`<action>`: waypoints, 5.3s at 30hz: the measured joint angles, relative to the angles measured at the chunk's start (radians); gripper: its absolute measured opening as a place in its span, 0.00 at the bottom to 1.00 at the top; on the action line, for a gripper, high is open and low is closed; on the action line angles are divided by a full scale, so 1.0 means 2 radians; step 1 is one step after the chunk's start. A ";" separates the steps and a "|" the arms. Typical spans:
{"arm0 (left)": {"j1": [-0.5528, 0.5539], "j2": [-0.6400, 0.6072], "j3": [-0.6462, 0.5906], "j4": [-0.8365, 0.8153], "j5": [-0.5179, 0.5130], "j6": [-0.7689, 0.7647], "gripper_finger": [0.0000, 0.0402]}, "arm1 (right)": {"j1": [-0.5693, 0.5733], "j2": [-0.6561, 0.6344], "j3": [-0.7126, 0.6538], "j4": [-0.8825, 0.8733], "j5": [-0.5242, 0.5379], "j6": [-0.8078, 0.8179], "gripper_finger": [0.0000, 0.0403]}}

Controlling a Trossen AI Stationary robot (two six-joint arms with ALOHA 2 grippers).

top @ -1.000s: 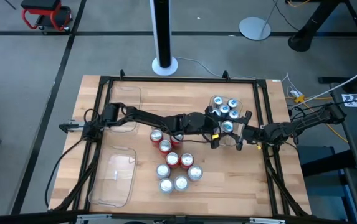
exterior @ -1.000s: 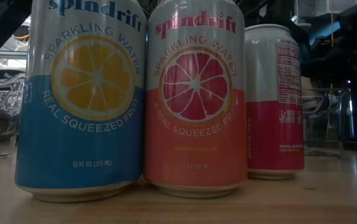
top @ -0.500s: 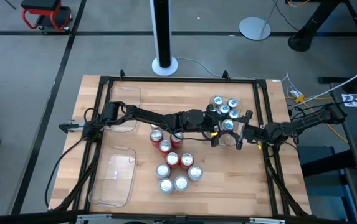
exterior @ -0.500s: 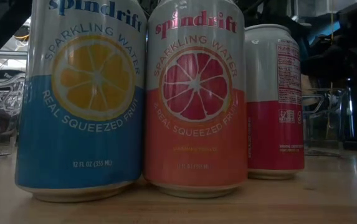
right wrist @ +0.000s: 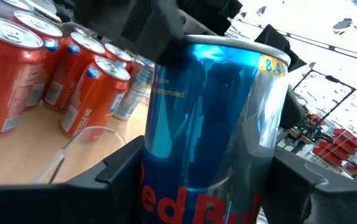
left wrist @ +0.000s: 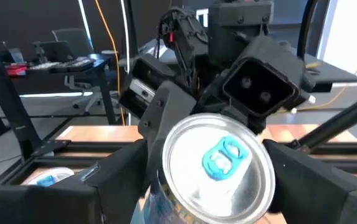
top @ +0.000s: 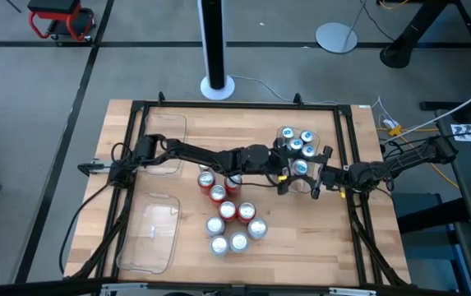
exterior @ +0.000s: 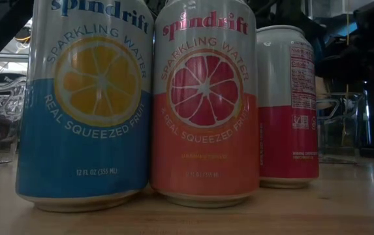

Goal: Sort soda cans
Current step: Put the blue soda can in the middle right transparent bin

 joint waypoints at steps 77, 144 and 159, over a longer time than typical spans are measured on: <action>-0.009 -0.026 0.000 -0.067 -0.034 0.051 0.57 | 0.000 -0.003 0.008 0.009 -0.011 -0.040 0.96; 0.010 -0.070 -0.010 -0.395 0.019 -0.004 0.68 | 0.000 -0.001 0.177 -0.202 -0.074 -0.097 0.94; 0.017 -0.129 0.010 -0.457 0.014 0.003 0.69 | 0.000 -0.001 0.177 -0.214 -0.073 -0.096 0.94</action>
